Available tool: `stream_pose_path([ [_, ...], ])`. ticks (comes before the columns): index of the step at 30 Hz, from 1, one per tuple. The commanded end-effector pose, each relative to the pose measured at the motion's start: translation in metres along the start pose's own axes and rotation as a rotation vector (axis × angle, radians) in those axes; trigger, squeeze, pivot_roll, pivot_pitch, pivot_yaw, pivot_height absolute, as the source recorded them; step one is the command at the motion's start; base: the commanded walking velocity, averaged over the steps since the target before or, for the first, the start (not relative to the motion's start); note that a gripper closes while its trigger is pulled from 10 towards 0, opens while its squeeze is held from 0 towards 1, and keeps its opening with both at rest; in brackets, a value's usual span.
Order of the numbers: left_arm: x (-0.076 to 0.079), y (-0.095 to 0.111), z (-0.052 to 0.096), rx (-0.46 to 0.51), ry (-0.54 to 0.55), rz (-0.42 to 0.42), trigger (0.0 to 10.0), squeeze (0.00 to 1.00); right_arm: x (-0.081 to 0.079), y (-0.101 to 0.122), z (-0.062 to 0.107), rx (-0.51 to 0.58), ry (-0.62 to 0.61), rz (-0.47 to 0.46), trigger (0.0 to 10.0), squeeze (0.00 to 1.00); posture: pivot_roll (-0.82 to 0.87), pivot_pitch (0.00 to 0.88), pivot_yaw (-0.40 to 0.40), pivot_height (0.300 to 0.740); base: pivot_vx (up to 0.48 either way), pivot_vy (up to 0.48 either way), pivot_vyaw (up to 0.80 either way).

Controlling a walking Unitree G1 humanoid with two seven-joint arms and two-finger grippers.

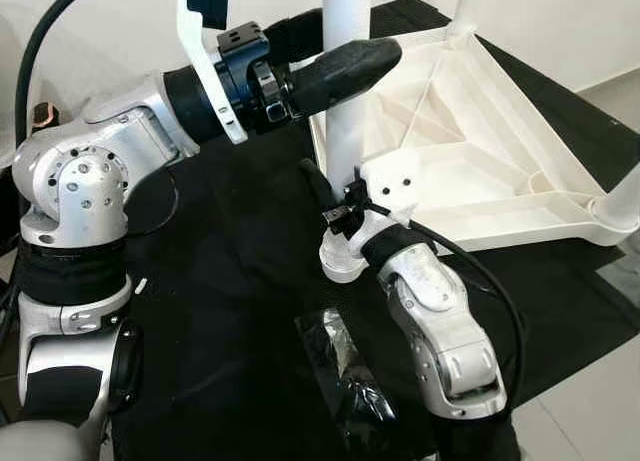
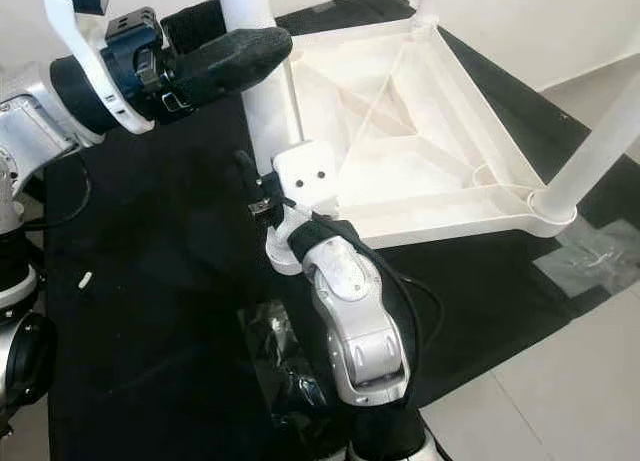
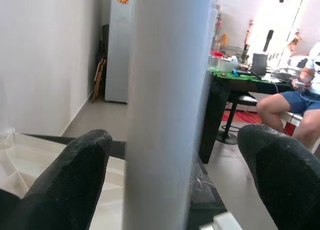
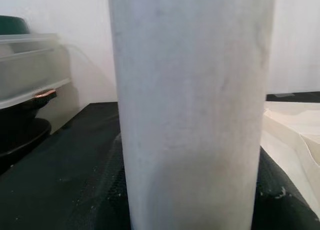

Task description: Building children table

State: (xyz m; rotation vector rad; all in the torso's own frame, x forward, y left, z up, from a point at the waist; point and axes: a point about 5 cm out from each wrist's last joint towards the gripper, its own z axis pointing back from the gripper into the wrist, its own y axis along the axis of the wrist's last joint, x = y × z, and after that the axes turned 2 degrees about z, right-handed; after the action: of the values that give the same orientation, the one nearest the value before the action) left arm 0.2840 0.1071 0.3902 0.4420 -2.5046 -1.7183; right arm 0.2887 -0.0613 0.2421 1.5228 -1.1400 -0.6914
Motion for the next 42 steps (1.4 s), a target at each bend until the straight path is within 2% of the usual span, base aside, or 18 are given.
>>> stream_pose_path([
  [1, 0.002, 0.004, -0.001, -0.007, -0.011, -0.031, 10.0, 0.00, 0.010, -0.056, 0.011, -0.313, -0.088, -0.015, 0.0, 0.00, 0.02, 0.237, 0.073, 0.740, 0.000, 0.000, 0.00],
  [5, 0.000, 0.002, -0.001, -0.017, -0.006, -0.036, 10.0, 0.00, 0.007, -0.055, 0.010, -0.317, -0.096, 0.002, 0.0, 0.00, 0.02, 0.234, 0.072, 0.740, 0.000, 0.000, 0.00],
  [9, -0.001, -0.001, -0.002, -0.039, -0.005, -0.046, 10.0, 0.00, 0.003, -0.053, 0.008, -0.315, -0.052, 0.030, 0.0, 0.00, 0.01, 0.236, 0.072, 0.740, 0.000, 0.000, 0.00],
  [12, 0.000, -0.003, -0.002, -0.051, -0.006, -0.055, 10.0, 0.00, -0.004, -0.048, 0.003, -0.291, 0.052, 0.095, 0.0, 0.00, 0.01, 0.237, 0.070, 0.740, 0.000, 0.000, 0.00],
  [15, 0.000, -0.005, -0.002, -0.058, -0.004, -0.062, 10.0, 0.00, -0.007, -0.046, 0.001, -0.274, 0.096, 0.126, 0.0, 0.00, 0.01, 0.238, 0.068, 0.740, 0.000, 0.000, 0.00],
  [18, 0.008, -0.019, -0.007, -0.068, -0.008, -0.061, 10.0, 0.00, -0.011, -0.043, -0.002, -0.258, 0.158, 0.169, 0.0, 0.00, 0.01, 0.239, 0.063, 0.740, 0.000, 0.000, 0.00],
  [22, 0.011, -0.026, -0.009, -0.076, -0.008, -0.072, 10.0, 0.00, -0.014, -0.042, -0.001, -0.251, 0.206, 0.201, 0.0, 0.00, 0.01, 0.241, 0.060, 0.740, 0.000, 0.000, 0.00],
  [30, 0.015, -0.026, -0.010, -0.081, -0.010, -0.087, 10.0, 0.00, -0.015, -0.043, 0.003, -0.252, 0.242, 0.206, 0.0, 0.00, 0.01, 0.241, 0.061, 0.740, 0.000, 0.000, 0.00],
  [34, 0.016, -0.027, -0.010, -0.078, 0.002, -0.083, 10.0, 0.00, -0.023, -0.044, 0.008, -0.236, 0.323, 0.223, 0.0, 0.00, 0.01, 0.242, 0.061, 0.740, 0.000, 0.000, 0.00],
  [42, 0.016, -0.027, -0.009, -0.077, 0.028, -0.089, 10.0, 0.00, -0.023, -0.044, 0.010, -0.217, 0.341, 0.242, 0.0, 0.00, 0.01, 0.241, 0.059, 0.740, 0.000, 0.000, 0.00],
])
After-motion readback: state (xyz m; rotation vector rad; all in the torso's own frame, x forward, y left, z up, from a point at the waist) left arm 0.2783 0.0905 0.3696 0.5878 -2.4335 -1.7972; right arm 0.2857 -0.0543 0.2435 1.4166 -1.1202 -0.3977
